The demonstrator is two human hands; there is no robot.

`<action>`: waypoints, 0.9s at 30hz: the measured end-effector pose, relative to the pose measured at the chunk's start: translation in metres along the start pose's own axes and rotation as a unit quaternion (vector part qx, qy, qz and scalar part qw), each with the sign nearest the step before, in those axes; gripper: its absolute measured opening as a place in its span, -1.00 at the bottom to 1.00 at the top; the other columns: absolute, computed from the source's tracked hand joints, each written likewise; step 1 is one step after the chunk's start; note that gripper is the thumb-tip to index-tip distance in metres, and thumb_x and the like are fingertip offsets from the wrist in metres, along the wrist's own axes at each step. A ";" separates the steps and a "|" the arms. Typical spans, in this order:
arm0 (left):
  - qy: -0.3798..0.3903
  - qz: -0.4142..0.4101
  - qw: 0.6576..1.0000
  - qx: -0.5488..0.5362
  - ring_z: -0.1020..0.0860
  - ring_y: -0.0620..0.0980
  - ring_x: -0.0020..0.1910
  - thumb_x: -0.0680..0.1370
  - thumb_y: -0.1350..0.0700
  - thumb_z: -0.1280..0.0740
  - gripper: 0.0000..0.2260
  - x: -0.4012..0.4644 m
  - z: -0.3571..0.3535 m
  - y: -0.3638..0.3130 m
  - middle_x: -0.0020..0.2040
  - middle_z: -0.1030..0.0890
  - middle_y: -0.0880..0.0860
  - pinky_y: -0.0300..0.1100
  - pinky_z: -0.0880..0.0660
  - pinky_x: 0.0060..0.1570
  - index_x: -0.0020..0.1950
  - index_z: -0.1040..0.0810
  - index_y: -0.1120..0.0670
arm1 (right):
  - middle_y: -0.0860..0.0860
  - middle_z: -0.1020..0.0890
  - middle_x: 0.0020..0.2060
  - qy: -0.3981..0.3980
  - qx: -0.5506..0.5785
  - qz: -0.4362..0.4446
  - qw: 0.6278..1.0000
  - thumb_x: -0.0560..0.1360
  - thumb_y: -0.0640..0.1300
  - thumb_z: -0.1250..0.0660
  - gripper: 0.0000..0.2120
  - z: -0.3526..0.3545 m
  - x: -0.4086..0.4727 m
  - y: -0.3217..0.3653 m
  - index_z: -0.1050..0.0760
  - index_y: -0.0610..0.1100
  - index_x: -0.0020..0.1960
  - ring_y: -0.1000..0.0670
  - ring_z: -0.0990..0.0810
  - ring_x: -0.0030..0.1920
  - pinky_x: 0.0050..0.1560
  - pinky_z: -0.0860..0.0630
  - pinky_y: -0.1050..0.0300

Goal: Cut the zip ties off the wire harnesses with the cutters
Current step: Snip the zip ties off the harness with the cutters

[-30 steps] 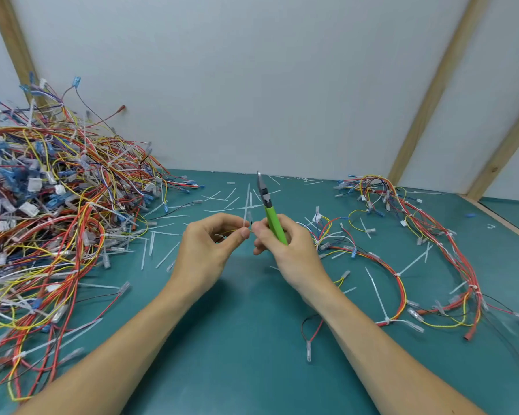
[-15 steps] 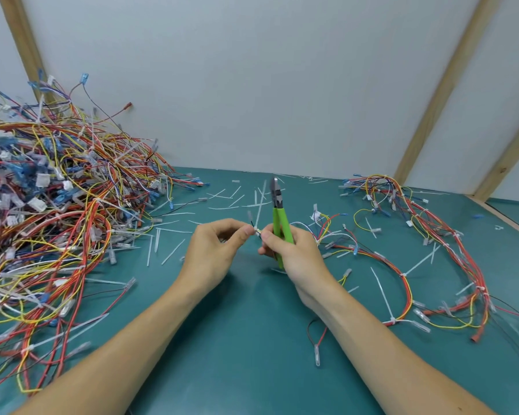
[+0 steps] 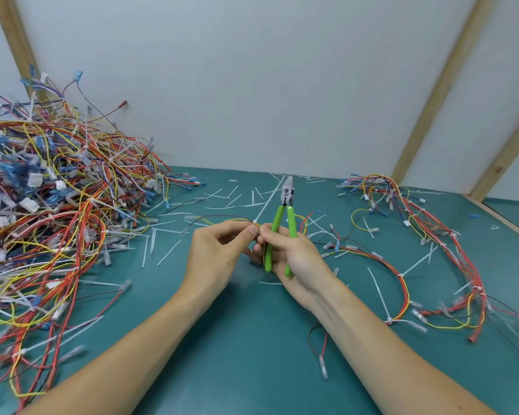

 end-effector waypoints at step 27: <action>-0.100 -0.012 0.995 0.016 -0.72 -0.04 -0.24 0.65 0.16 -0.32 -0.86 0.007 0.020 -0.002 -0.22 -0.72 0.06 -0.34 -0.47 -0.42 -0.09 -0.54 0.17 | 0.22 -0.66 -0.14 -0.103 -0.585 0.317 0.739 0.44 0.31 -0.40 -0.66 0.030 -0.004 0.032 -0.63 0.09 0.03 0.17 -0.60 -0.12 -0.10 -0.48 0.16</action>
Point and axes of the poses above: each hand's wrist, its own x-axis towards the middle knuckle, its own z-axis out of the back of the hand, y = z × x, the point moved 3 cm from there along x, towards the middle knuckle
